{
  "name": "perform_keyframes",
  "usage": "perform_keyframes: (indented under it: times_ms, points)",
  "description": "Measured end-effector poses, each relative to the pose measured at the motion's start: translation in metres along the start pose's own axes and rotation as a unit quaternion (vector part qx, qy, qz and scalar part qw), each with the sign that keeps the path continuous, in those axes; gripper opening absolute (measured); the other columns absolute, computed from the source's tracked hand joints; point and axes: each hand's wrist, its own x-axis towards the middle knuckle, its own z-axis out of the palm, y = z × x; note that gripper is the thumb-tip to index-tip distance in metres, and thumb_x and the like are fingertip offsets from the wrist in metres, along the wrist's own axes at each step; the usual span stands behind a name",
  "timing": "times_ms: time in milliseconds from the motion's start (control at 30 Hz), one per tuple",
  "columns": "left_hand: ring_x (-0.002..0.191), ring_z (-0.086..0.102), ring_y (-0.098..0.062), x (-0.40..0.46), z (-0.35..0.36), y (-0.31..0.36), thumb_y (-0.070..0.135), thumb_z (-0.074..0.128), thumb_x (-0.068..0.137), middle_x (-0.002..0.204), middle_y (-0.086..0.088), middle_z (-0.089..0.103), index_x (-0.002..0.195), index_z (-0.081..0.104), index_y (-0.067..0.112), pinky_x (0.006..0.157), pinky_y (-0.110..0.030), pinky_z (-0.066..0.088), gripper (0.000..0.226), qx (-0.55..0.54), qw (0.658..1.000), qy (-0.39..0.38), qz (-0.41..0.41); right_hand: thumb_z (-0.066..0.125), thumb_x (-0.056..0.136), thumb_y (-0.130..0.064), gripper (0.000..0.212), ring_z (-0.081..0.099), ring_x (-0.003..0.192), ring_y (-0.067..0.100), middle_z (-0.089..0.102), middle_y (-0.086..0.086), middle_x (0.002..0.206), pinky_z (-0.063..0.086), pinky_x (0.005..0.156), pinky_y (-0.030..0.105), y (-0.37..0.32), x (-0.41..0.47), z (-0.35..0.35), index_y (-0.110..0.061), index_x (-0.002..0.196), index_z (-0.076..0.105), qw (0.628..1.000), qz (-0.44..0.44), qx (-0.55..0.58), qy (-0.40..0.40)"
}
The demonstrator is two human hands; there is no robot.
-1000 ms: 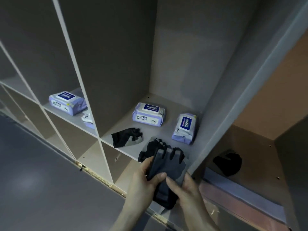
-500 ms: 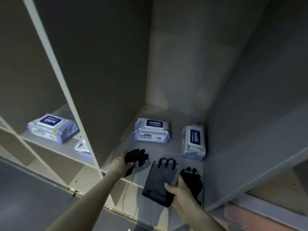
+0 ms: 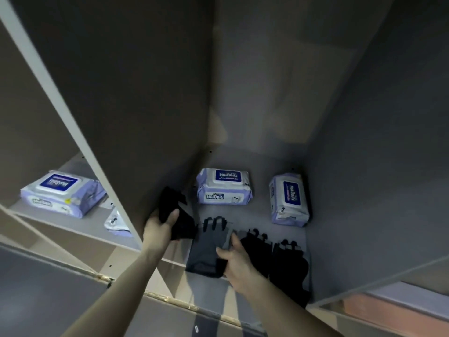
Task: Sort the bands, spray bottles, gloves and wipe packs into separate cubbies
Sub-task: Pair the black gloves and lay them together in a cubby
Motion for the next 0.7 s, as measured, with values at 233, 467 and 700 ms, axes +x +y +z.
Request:
perform_keyframes:
  times_ms: [233, 467, 700]
  points:
    - [0.089, 0.069, -0.022, -0.024, -0.001, -0.029, 0.025, 0.057, 0.094, 0.097, -0.008, 0.072, 0.12, 0.059, 0.004, 0.081, -0.034, 0.056, 0.033, -0.025, 0.965, -0.236, -0.112, 0.044, 0.093, 0.009, 0.057, 0.043, 0.134, 0.021, 0.045, 0.005, 0.144, 0.039, 0.106, 0.031, 0.003, -0.008, -0.004, -0.018, 0.142, 0.038, 0.984, -0.088, -0.139, 0.066]
    - [0.117, 0.055, -0.026, -0.038, -0.001, -0.042, 0.049, 0.037, 0.097, 0.126, -0.007, 0.057, 0.132, 0.039, 0.021, 0.094, -0.033, 0.042, 0.045, 0.402, 0.857, -0.311, 0.079, 0.024, 0.091, -0.063, 0.056, 0.03, 0.136, 0.031, 0.047, 0.001, 0.145, 0.022, 0.1, 0.064, 0.04, -0.038, -0.088, -0.038, 0.138, 0.042, 0.573, -0.172, -0.79, 0.136]
    - [0.111, 0.058, -0.026, -0.041, 0.008, -0.046, 0.048, 0.039, 0.097, 0.119, -0.007, 0.063, 0.123, 0.043, 0.02, 0.087, -0.034, 0.044, 0.038, 0.39, 0.863, -0.303, 0.11, 0.033, 0.075, -0.076, 0.078, 0.04, 0.128, 0.032, 0.052, 0.0, 0.14, 0.047, 0.079, 0.065, 0.041, -0.035, -0.098, -0.042, 0.144, 0.022, 0.557, -0.089, -0.817, 0.119]
